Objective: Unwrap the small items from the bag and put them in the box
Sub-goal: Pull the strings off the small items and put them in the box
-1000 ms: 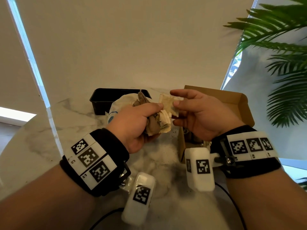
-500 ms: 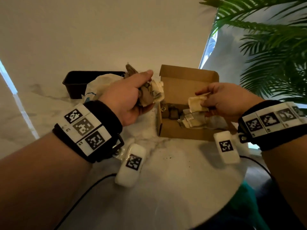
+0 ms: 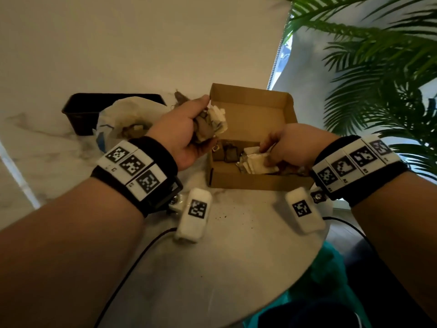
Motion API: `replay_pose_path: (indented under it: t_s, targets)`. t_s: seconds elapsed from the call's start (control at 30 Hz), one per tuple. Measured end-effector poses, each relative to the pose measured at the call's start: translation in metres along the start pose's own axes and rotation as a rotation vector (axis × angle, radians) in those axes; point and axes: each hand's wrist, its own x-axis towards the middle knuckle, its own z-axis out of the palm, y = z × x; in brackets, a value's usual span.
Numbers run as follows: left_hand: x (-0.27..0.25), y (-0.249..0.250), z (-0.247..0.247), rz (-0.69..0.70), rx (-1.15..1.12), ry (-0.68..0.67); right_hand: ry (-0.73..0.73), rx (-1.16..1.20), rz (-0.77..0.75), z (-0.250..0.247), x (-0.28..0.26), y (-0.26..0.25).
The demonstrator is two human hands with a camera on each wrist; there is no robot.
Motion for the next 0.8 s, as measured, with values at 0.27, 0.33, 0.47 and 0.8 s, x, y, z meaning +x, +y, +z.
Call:
replay_pose_path:
  t_s: [0.27, 0.33, 0.47, 0.8]
  targets:
    - [0.0, 0.005, -0.01, -0.047, 0.022, -0.03, 0.234, 0.149, -0.162, -0.009, 0.01, -0.015]
    - [-0.002, 0.008, -0.011, -0.049, -0.005, -0.039, 0.244, 0.477, -0.199, -0.006, 0.017, -0.031]
    - [-0.003, 0.014, -0.012, -0.05, -0.033, -0.037, 0.113, 0.952, -0.183, 0.009, 0.025, -0.065]
    - [0.001, 0.005, -0.006, 0.033, -0.028, -0.068, 0.041, 1.285, -0.39, 0.05, 0.024, -0.049]
